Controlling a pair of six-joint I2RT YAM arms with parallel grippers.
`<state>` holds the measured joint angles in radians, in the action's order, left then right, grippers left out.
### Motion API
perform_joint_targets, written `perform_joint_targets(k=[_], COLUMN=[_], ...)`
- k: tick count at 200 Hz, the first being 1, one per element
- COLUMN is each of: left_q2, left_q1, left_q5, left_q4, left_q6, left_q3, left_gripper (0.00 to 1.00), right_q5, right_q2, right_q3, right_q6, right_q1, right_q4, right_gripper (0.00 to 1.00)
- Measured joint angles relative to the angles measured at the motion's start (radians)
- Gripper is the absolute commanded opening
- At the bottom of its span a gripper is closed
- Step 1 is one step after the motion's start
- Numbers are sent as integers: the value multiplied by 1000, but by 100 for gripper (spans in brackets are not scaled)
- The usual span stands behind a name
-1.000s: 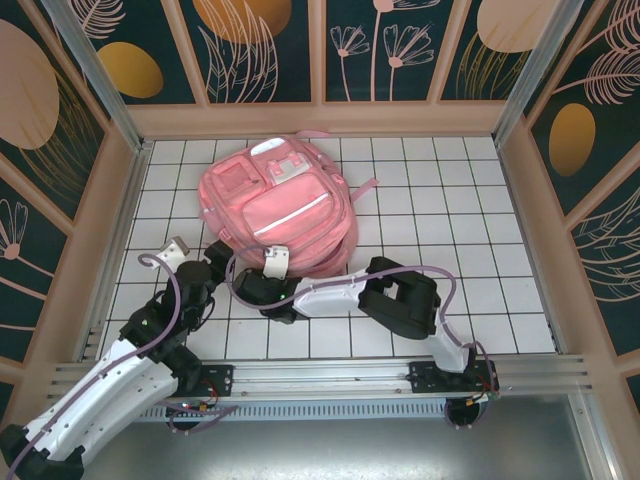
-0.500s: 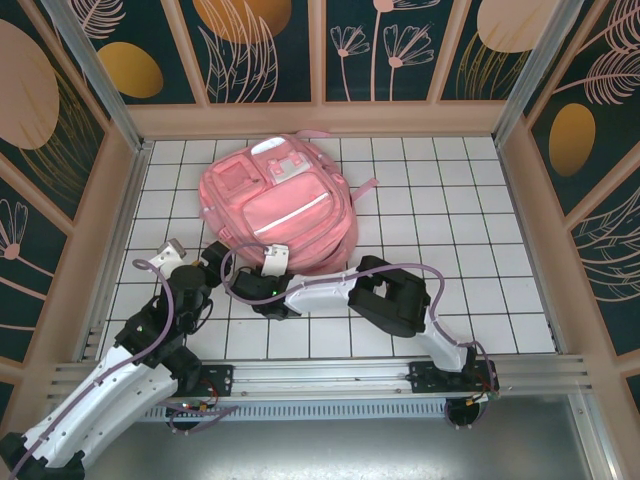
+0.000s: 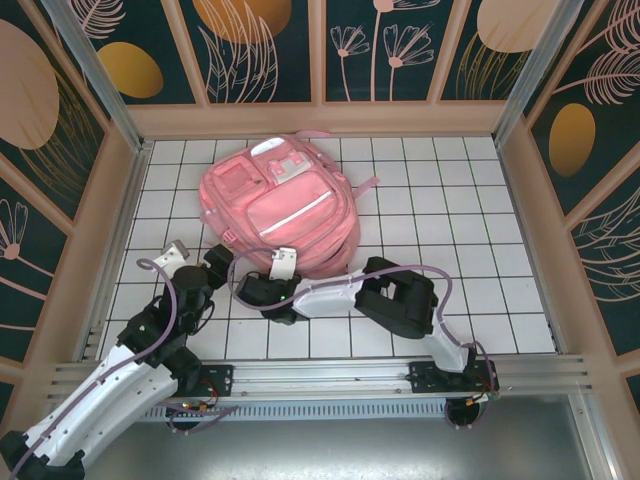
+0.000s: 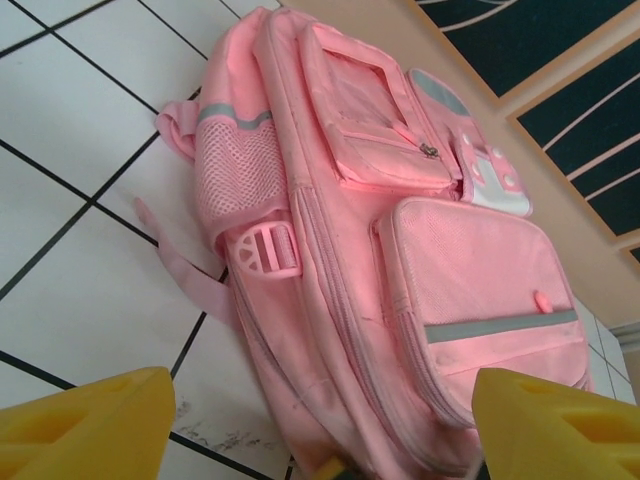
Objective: Pack the student bag
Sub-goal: Zip the student bag at the center of the table.
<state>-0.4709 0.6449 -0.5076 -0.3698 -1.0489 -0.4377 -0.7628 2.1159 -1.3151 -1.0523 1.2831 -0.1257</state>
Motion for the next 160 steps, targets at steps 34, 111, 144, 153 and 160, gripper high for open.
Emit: perform_joint_targets(k=[34,111,144,153,160], left_q2=[-40,-221,-345,-400,-440], left_q1=[0,-2,-2,-2,-2], left_q5=[50,325,388,401,412], left_q4=[37,414,619,683,721], left_q6=[-3,-121,-170,-177,-183], left_q3=[35,246,274,274,274], left_gripper=[74,69,71,71,71], right_q5=[3,49,58,61,64], right_q2=[-120,-206,-217,-218,-219], right_q3=[138,272,293,298,303], right_q6=[33,112,135,138,138], right_q1=[0,0,0,0,0], right_q4=[51,207,251,258,265], right_gripper=[0,0,0,0,0])
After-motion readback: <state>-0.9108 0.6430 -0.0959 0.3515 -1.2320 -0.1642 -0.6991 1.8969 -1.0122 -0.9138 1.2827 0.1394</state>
